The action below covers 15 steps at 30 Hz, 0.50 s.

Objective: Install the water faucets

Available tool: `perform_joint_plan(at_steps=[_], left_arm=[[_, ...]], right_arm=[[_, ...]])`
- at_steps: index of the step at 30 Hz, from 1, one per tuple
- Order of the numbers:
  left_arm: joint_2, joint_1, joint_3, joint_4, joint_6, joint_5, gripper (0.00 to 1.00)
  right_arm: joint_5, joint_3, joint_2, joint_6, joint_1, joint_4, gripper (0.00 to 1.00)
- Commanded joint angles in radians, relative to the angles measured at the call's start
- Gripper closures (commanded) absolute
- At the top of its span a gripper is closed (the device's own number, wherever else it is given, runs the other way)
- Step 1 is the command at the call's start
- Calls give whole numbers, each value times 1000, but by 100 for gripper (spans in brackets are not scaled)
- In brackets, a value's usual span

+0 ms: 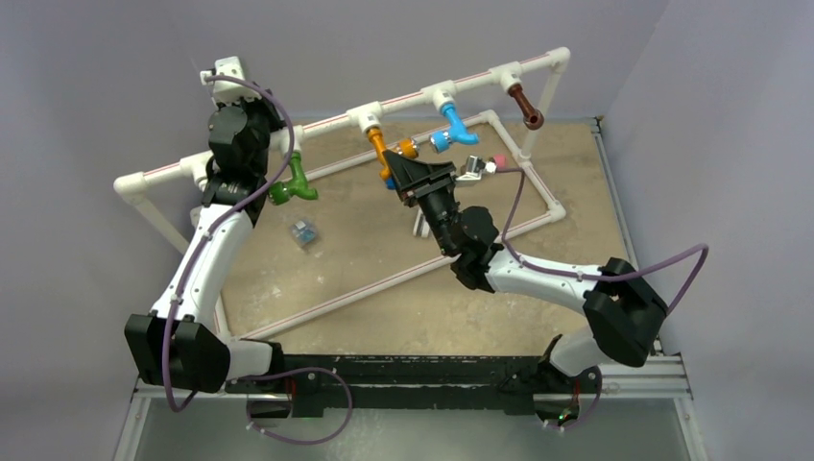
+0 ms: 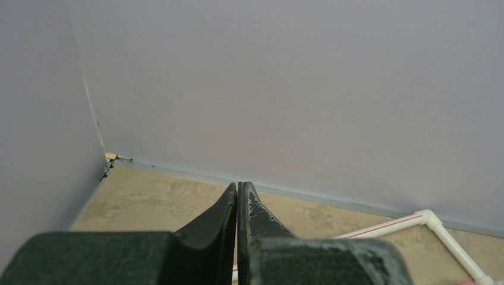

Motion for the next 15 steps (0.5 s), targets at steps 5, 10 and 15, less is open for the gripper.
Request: perform_joint_plan(at_steps=[5, 10, 15], left_arm=[[62, -4, -76, -232, 3, 43, 100], [66, -4, -76, -233, 5, 40, 100], [66, -4, -76, -232, 5, 39, 100]], right_arm=[[-141, -19, -115, 61, 11, -42, 38], [-145, -64, -201, -21, 6, -158, 26], [-175, -73, -281, -166, -6, -301, 21]])
